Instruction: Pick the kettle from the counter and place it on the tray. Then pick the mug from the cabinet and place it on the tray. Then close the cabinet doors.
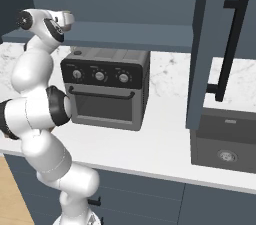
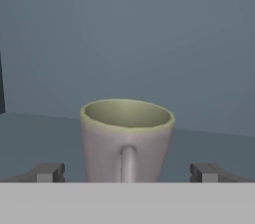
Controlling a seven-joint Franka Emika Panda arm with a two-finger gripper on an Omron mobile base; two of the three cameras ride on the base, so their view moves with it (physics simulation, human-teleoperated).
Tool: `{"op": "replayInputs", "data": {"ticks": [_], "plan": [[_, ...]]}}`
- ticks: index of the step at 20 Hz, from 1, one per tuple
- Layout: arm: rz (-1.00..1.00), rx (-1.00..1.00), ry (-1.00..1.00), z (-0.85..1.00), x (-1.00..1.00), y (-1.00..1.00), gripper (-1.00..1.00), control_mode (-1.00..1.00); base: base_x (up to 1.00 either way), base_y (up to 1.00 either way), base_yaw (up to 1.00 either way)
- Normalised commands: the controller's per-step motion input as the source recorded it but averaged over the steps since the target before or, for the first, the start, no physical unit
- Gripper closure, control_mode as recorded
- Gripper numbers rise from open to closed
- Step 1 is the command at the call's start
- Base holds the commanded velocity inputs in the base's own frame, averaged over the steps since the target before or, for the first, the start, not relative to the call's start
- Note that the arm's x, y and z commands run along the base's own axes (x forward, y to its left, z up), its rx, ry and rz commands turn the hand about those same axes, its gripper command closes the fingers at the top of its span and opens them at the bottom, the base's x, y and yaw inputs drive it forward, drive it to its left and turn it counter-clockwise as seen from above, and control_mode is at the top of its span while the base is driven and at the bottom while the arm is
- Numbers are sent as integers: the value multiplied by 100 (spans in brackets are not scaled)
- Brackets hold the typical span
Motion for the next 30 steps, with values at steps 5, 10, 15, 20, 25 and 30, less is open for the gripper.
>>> {"op": "replayInputs", "data": {"ticks": [5,10,15,20,25,30], "plan": [[0,0,1,-3,12,0,-100,-100,0,0,0],[0,0,0,-1,0,0,100,-100,0,0,0],[0,0,0,-1,0,0,100,-100,0,0,0],[0,0,4,-8,0,1,100,-100,0,0,0],[0,-1,0,-1,0,1,100,-100,0,0,0],[0,0,0,0,-5,0,100,-100,0,0,0]]}}
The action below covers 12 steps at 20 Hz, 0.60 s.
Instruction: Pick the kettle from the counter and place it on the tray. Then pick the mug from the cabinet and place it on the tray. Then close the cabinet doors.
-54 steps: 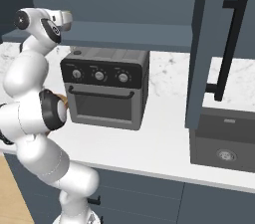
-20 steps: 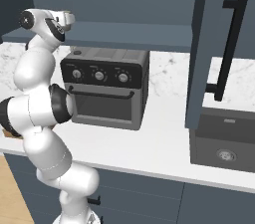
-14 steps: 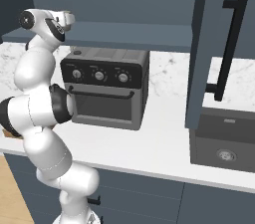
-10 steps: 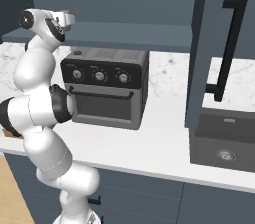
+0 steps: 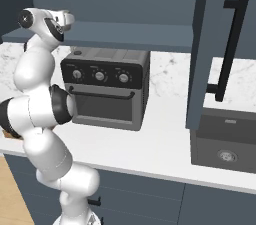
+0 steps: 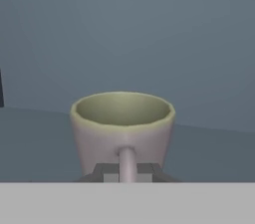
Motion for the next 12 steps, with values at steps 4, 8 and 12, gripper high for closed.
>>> {"op": "replayInputs", "data": {"ticks": [4,8,12], "plan": [[0,0,0,0,-29,0,100,-100,0,0,0],[0,0,0,0,-44,0,100,-100,0,0,0],[5,1,0,13,-63,-3,100,-100,0,0,0]]}}
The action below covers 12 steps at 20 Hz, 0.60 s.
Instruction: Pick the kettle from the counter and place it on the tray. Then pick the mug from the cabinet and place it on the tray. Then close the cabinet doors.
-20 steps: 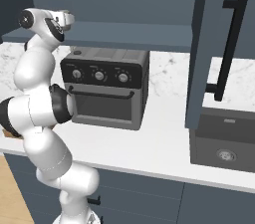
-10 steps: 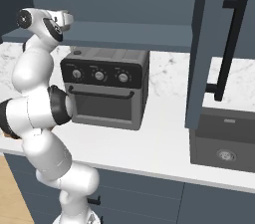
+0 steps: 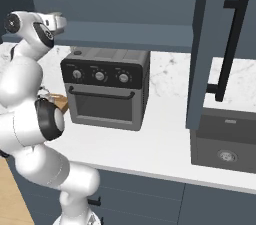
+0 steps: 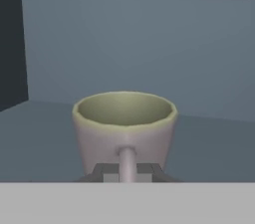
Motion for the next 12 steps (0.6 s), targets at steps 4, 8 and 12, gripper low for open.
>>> {"op": "replayInputs", "data": {"ticks": [4,8,12], "plan": [[9,1,0,33,-74,-12,100,-100,0,0,0],[7,2,1,22,-79,-5,100,-100,0,0,0],[-10,4,1,2,-78,2,100,-100,0,0,0]]}}
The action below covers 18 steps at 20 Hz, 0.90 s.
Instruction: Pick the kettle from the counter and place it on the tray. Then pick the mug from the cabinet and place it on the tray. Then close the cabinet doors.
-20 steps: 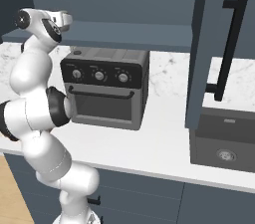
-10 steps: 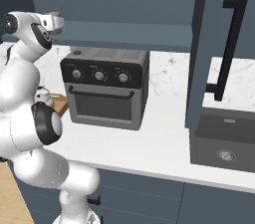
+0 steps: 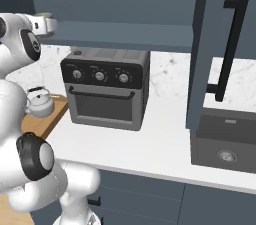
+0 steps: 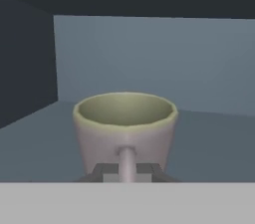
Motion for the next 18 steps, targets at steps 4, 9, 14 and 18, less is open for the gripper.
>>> {"op": "replayInputs", "data": {"ticks": [4,9,14,18], "plan": [[-15,1,4,0,-64,6,100,-100,0,0,0],[-18,2,6,0,-57,9,100,-100,0,0,0],[-18,0,3,-19,-44,22,100,-100,0,0,0],[-17,1,0,-36,-44,19,100,-100,0,0,0]]}}
